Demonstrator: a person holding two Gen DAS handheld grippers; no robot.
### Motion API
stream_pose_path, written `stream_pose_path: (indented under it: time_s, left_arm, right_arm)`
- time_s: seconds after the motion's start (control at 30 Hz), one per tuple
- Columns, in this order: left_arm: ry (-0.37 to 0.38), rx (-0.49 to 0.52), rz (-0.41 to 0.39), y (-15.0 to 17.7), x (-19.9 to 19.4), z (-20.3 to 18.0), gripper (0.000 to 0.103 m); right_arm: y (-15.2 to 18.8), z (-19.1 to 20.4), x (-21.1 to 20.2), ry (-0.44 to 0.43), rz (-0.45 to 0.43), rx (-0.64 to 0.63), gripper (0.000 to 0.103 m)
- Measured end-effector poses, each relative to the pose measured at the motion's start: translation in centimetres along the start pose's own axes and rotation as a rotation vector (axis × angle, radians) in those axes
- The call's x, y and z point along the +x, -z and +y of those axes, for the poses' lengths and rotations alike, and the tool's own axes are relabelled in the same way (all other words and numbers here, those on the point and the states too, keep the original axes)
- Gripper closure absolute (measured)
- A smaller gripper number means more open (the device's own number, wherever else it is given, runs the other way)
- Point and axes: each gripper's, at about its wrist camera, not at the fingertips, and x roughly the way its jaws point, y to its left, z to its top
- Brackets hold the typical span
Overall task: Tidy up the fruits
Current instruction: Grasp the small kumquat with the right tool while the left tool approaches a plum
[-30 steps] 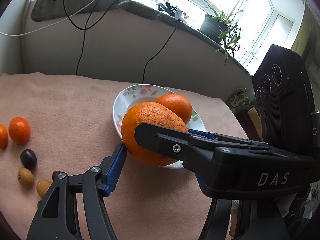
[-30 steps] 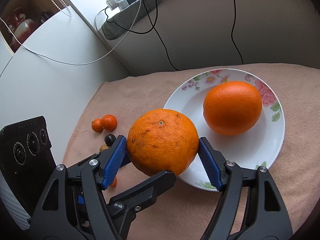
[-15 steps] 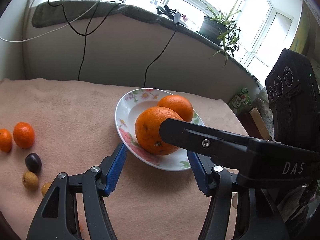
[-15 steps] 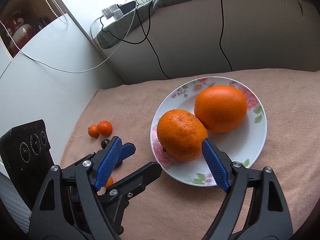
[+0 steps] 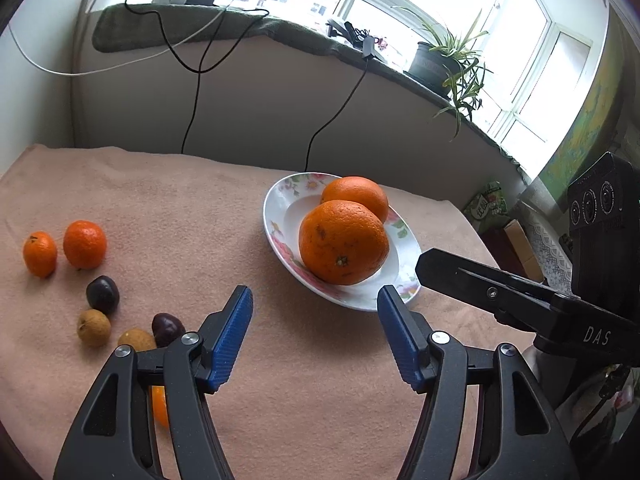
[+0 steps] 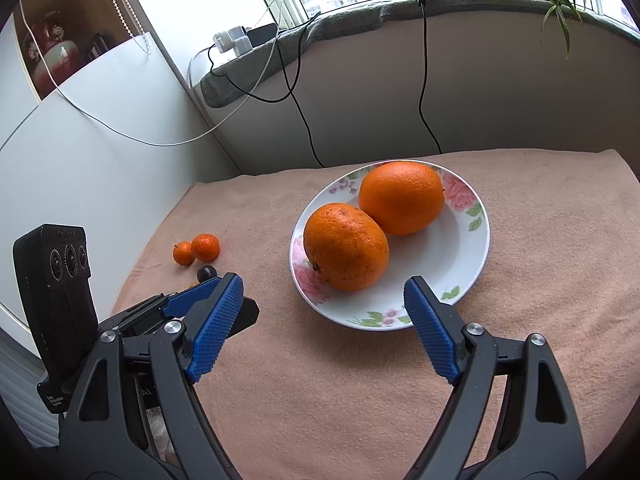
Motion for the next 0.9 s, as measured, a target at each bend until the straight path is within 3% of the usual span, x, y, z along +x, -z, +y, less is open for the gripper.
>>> stream_pose_path:
  time_s: [0.07, 0.2, 0.57, 0.77, 0.9]
  left_arm:
    - [-0.009, -0.003, -0.003, 0.2, -0.4, 0.2, 0.029]
    - [-0.016, -0.015, -0.007, 0.7, -1.1, 0.5, 0.026]
    - [-0.142, -0.025, -0.013, 3.2, -4.2, 3.5, 0.026]
    - [-0.221, -0.058, -0.011, 4.9, -5.9, 6.1, 0.026]
    - [-0.226, -0.081, -0.005, 5.9, -6.3, 7.2, 0.026]
  right_arm:
    - [0.4, 0.2, -0.3, 0.012, -0.006, -0.014, 0.018]
    - [1.2, 0.6, -0.7, 0.023, -0.015, -0.038, 0.018]
    - [2.9, 1.5, -0.7, 0.045, -0.042, -0.086, 0.017]
    - [3.4, 3.4, 0.5, 0.028, 0.007, -0.15, 0.017]
    - [4.1, 4.9, 1.5, 0.006, 0.043, -0.191, 0.017]
